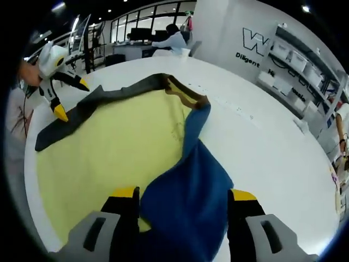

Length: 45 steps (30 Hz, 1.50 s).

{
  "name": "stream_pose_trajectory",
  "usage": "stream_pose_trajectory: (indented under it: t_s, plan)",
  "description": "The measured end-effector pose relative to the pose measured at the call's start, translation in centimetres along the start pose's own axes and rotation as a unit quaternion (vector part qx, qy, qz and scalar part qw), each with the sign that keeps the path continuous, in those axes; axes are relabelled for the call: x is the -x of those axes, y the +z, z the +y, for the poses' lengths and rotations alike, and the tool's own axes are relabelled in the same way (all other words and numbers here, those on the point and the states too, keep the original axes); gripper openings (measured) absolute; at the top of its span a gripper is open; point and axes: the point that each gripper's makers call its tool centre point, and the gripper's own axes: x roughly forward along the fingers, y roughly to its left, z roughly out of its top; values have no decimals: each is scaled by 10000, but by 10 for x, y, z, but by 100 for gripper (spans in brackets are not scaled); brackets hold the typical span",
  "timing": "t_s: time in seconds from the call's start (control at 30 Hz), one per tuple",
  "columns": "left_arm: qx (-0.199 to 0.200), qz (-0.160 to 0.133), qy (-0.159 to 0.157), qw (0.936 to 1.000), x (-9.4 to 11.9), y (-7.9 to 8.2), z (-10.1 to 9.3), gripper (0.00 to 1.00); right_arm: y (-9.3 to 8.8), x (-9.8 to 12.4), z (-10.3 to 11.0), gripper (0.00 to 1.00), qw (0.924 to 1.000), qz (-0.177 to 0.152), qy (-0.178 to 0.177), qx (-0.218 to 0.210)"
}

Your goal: Fold the garment on the visible template until the final outline fits inside the template.

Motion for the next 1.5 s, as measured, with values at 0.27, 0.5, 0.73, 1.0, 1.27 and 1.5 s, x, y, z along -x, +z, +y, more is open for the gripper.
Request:
stream_pose_trajectory:
  t_s: [0.27, 0.5, 0.73, 1.0, 1.27, 1.5]
  plan:
    - [629, 26, -27, 9980, 5, -6, -7, 58, -10, 6, 14, 60, 10000, 56, 39, -61]
    - [915, 133, -32, 9957, 11, -12, -13, 26, -19, 11, 17, 58, 9999, 145, 28, -77]
    - [1288, 226, 55, 9914, 14, -19, -11, 3, -24, 18, 19, 56, 9998, 169, -1, -136]
    - [1566, 374, 263, 9866, 15, -18, -4, 0, -36, 24, 25, 52, 9995, 253, -25, -177]
    - [1333, 426, 331, 9896, 22, -13, -4, 0, -36, 32, 11, 36, 9989, 251, -401, 18]
    - [1294, 262, 401, 9904, 25, -7, 2, 0, -24, 35, 5, 33, 9987, 28, -453, -247]
